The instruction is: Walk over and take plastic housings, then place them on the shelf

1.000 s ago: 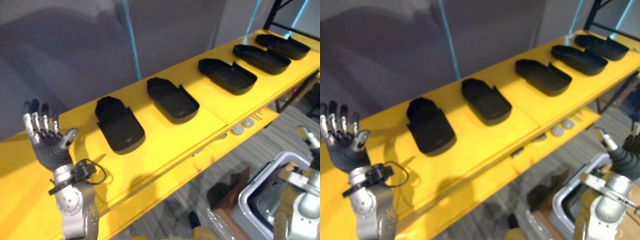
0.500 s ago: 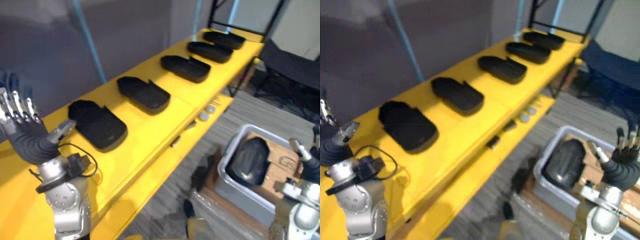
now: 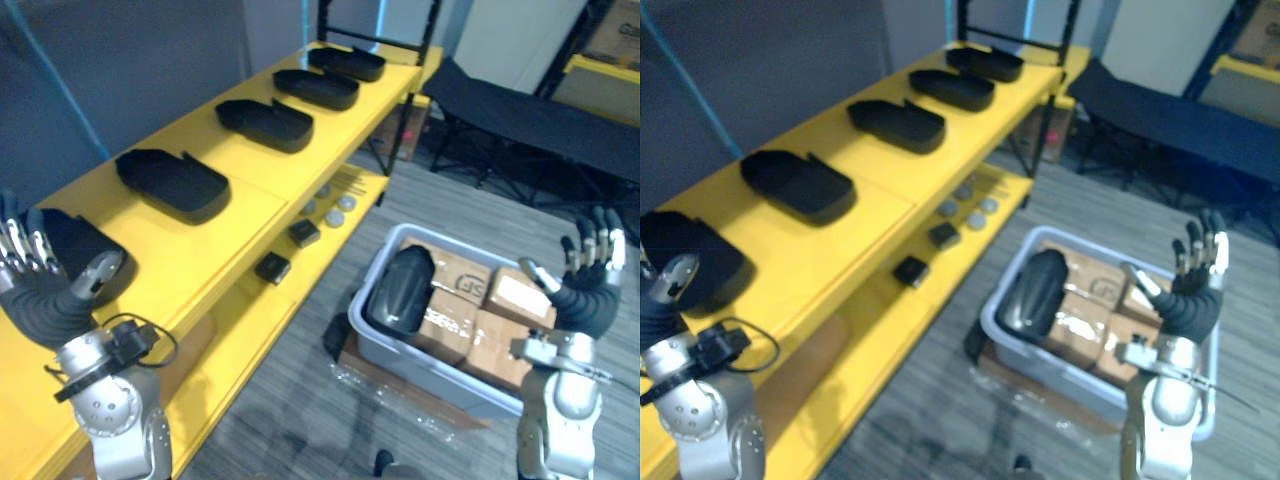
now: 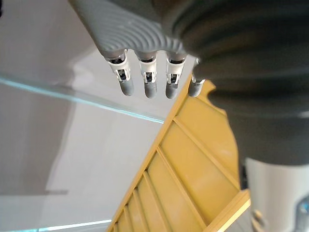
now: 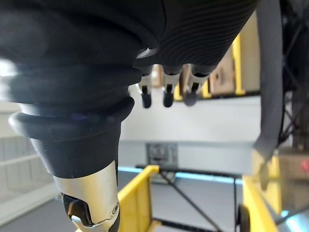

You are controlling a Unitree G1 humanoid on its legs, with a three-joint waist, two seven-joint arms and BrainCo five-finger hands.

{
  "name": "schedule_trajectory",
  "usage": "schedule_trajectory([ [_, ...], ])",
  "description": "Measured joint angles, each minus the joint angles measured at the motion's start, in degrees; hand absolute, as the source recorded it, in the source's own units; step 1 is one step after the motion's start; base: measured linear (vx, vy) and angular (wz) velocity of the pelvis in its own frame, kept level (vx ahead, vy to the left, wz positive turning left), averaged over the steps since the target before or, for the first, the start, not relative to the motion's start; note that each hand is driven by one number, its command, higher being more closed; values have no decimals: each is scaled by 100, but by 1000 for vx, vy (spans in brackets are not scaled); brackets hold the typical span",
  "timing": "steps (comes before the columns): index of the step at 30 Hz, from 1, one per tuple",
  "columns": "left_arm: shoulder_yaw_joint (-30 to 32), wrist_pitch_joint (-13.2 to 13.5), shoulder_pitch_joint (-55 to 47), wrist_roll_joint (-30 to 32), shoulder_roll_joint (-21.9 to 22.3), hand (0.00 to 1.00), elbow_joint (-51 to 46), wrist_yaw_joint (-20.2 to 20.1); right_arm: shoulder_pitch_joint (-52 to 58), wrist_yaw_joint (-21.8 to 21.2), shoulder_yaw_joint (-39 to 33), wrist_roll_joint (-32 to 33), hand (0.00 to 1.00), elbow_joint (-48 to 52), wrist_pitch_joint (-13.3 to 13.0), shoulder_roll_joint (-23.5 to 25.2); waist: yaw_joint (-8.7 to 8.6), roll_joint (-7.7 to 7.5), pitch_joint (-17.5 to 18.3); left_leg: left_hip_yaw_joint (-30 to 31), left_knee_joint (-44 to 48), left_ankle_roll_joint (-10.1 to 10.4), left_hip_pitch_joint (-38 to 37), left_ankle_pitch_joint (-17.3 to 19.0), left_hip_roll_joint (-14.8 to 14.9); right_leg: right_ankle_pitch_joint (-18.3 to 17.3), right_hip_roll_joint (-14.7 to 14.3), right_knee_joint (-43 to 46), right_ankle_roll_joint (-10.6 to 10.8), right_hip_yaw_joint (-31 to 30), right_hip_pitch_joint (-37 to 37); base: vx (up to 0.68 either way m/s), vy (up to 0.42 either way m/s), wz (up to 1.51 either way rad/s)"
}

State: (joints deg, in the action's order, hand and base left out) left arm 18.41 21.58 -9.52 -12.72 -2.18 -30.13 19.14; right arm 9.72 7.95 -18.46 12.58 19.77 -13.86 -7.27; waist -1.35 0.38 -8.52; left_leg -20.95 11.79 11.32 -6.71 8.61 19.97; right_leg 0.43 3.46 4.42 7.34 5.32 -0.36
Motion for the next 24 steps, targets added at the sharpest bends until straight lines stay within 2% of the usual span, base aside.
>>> schedule_trajectory([
  [2,-142,117,-191,-24,170,0,-30,-11,24,192,-18,11,0,2,2,-111,56,19,-35,335,210,-204,109,62,-26,23,-49,-3,-46,-262,-187,-137,-139,-77],
  [4,-476,258,-214,-14,186,0,-48,-47,51,370,-331,138,0,62,0,-216,-23,126,-156,348,67,-332,96,185,-97,55,-48,-145,-74,-391,-437,-144,-62,-85],
  [6,-769,368,-34,20,149,0,-48,-44,124,465,-577,245,0,66,-1,-211,-145,139,-244,312,-115,-248,82,247,-205,262,20,-230,-72,-399,-570,-88,8,-48],
  [8,-1131,374,121,11,99,0,-36,-61,384,470,-628,256,0,151,-1,-161,-308,62,-337,283,-139,-221,75,258,-349,569,131,-406,-24,-461,-603,-49,-3,-43],
  [9,-1216,374,139,9,92,0,-36,-68,486,467,-622,265,0,231,-1,-119,-331,57,-341,274,-137,-208,68,265,-378,672,141,-482,-39,-522,-603,-11,-26,-45],
  [11,-1370,372,213,-40,66,0,-12,-204,687,464,-625,319,0,327,3,28,-435,95,-375,259,-124,-91,51,344,-430,926,152,-703,46,-675,-589,-5,-36,-41],
  [14,-1566,344,459,-101,10,0,191,-433,643,493,-595,402,0,-24,24,70,-422,66,-453,274,-90,2,84,444,-478,1054,173,-851,61,-761,-586,-32,-48,-18],
  [18,-2113,108,575,-260,-140,0,579,-743,225,691,-444,403,0,-456,17,88,-373,22,-613,342,244,8,446,576,-502,1119,246,-895,56,-779,-757,-52,-19,3],
  [21,-2773,-326,846,-249,-270,0,1368,-1038,-434,845,-222,473,0,-1060,-11,-17,-250,21,-896,573,476,4,714,594,-514,1275,293,-894,94,-688,-858,-35,-2,17],
  [22,-2883,-399,889,-244,-275,0,1536,-1092,-558,853,-159,473,0,-1203,-12,-63,-228,15,-949,605,488,4,756,594,-515,1283,296,-894,94,-672,-860,-33,-10,22],
  [24,-3311,-668,953,-148,-360,0,2253,-1245,-984,962,139,478,0,-1684,-30,-302,-162,23,-1041,792,592,4,982,595,-511,1289,322,-895,94,-517,-906,-35,-8,32],
])
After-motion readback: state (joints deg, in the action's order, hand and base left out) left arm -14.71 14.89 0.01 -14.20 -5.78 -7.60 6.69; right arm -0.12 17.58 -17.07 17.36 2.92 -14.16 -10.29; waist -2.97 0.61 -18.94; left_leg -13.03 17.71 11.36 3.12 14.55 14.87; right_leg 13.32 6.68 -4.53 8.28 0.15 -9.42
